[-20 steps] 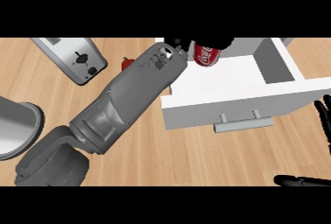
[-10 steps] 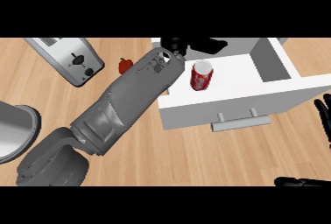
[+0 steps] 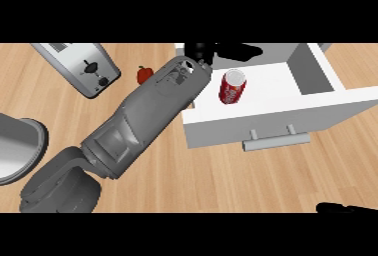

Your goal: Pick up the can, place it into the drawer and close the drawer

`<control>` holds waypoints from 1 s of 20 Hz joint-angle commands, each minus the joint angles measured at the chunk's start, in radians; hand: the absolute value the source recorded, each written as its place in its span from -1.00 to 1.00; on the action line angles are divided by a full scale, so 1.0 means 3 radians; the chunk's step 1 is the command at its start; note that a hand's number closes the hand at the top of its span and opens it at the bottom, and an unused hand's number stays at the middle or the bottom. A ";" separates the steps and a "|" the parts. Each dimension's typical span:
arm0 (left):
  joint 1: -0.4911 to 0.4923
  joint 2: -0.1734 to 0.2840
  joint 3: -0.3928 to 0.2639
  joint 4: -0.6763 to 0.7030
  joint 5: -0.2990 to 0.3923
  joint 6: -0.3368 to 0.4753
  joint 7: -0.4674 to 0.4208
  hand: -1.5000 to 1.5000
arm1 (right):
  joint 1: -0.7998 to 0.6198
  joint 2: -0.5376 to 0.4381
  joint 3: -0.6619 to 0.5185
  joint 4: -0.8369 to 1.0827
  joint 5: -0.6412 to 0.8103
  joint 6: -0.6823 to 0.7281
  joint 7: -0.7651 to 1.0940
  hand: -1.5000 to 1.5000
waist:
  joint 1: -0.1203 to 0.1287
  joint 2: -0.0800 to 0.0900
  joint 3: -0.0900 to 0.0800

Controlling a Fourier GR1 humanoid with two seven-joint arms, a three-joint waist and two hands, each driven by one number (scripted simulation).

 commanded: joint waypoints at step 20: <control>-0.0158 0.0000 0.0084 -0.0186 0.0338 0.0094 -0.0103 -1.00 | -0.0399 -0.0455 0.1060 0.0637 0.2651 -0.0396 -0.0433 -1.00 | 0.0352 -0.0066 -0.0002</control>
